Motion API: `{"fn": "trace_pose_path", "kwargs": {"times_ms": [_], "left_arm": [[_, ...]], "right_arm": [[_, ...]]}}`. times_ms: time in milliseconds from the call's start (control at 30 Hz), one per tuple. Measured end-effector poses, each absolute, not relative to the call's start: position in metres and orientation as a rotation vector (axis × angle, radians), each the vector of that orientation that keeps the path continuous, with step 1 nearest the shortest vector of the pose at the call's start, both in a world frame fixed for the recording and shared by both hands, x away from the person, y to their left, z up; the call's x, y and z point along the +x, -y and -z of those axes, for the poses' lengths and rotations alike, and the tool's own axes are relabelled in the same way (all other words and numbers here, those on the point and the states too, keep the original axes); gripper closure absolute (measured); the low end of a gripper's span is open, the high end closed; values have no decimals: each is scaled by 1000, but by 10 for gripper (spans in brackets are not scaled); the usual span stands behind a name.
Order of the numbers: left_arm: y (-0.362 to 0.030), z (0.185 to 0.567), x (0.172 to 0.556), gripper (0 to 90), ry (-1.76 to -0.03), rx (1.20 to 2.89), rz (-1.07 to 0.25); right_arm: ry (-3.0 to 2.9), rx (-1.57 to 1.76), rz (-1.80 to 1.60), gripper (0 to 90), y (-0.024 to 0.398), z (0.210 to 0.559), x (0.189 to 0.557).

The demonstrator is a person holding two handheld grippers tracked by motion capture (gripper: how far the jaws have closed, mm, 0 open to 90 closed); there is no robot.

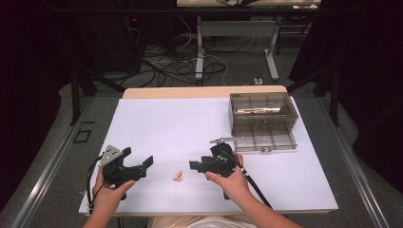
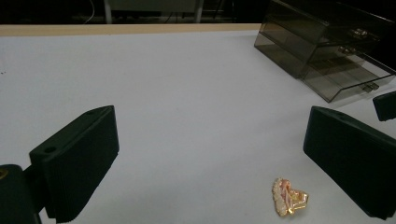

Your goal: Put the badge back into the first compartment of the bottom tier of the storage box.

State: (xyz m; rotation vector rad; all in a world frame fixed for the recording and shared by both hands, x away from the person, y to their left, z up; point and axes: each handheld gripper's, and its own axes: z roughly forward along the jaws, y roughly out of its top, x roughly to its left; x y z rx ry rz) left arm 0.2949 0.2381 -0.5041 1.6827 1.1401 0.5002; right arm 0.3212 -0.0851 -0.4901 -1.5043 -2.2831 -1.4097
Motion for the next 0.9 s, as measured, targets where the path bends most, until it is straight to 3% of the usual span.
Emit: {"fn": "trace_pose_path", "kwargs": {"times_ms": [367,900], "left_arm": [[-238,504,295,34,-1139,1686,-501],[-238,504,295,39,-1141,1688,-502]], "right_arm": [[2213,-1554,1310,566,75,500,329],[2186,-1525,1169,628,52,521,334]]}}
